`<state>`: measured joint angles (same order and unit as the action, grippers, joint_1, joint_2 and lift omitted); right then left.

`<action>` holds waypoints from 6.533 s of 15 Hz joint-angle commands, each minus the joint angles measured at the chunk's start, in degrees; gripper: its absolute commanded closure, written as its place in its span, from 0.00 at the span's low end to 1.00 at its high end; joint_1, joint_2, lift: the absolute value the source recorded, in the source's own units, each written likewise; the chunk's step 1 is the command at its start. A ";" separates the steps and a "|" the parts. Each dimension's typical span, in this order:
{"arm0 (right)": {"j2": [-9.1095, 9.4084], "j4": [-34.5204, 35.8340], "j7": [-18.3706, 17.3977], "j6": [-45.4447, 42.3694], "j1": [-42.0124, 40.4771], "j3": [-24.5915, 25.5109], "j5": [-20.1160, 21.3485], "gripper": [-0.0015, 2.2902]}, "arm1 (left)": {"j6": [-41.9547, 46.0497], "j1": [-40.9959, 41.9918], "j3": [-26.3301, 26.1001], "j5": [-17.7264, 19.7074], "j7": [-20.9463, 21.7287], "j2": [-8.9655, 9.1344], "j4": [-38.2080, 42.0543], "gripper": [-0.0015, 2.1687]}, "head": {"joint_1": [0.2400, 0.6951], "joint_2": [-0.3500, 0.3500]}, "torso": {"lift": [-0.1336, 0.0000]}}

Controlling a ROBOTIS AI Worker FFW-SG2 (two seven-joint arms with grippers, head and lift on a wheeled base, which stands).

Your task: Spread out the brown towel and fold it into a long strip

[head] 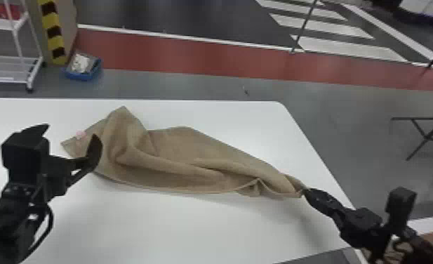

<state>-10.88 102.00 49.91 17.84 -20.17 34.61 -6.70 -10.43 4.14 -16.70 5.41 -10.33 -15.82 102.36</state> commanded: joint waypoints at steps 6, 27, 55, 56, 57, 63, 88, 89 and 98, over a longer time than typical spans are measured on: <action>1.04 0.48 0.19 -2.41 -1.45 0.55 -1.21 0.59 | -10.10 -10.73 -0.52 2.50 2.94 2.11 -9.46 0.07 | 1.00 0.09 | 0.07; 1.92 4.09 0.81 -1.00 -1.71 0.37 -1.12 0.60 | -22.05 -18.73 3.61 5.14 7.60 2.02 -21.07 0.15 | 1.00 0.23 | 0.07; 1.22 14.90 -1.39 16.75 5.93 0.11 -0.15 0.60 | -45.08 -1.33 17.76 10.76 3.38 -1.50 21.03 0.51 | 1.00 0.27 | 0.07; 0.69 15.95 -1.39 19.39 7.08 0.11 0.02 0.60 | -49.12 -0.36 19.25 11.11 3.38 -2.11 24.99 0.50 | 1.00 0.28 | 0.07; 0.07 16.92 -1.39 22.20 8.04 0.11 0.02 0.60 | -50.53 1.22 21.36 12.34 3.29 -2.55 28.50 0.50 | 1.00 0.29 | 0.07; -3.79 21.93 -1.48 45.58 13.58 0.90 0.55 0.59 | -59.14 6.23 31.73 22.36 -0.13 -3.96 45.91 0.51 | 1.00 0.34 | 0.07; -8.80 -21.05 -9.21 9.90 48.12 -17.64 7.67 0.60 | -20.65 -25.41 13.36 23.24 -1.98 -6.15 1.52 0.50 | 0.21 0.42 | 0.07; -9.86 -17.45 -8.95 10.43 43.11 -17.64 6.61 0.60 | -21.17 -20.67 14.24 22.98 -2.51 -6.33 5.39 0.50 | 0.25 0.40 | 0.07; -10.30 1.98 -4.29 23.96 19.47 -8.50 2.13 0.60 | -39.46 7.90 18.99 9.00 -10.33 -2.81 34.22 0.50 | 0.87 0.33 | 0.07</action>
<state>-21.36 101.19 45.48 38.84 1.72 25.25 -4.05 -47.87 8.70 2.18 16.20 -19.93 -19.23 133.64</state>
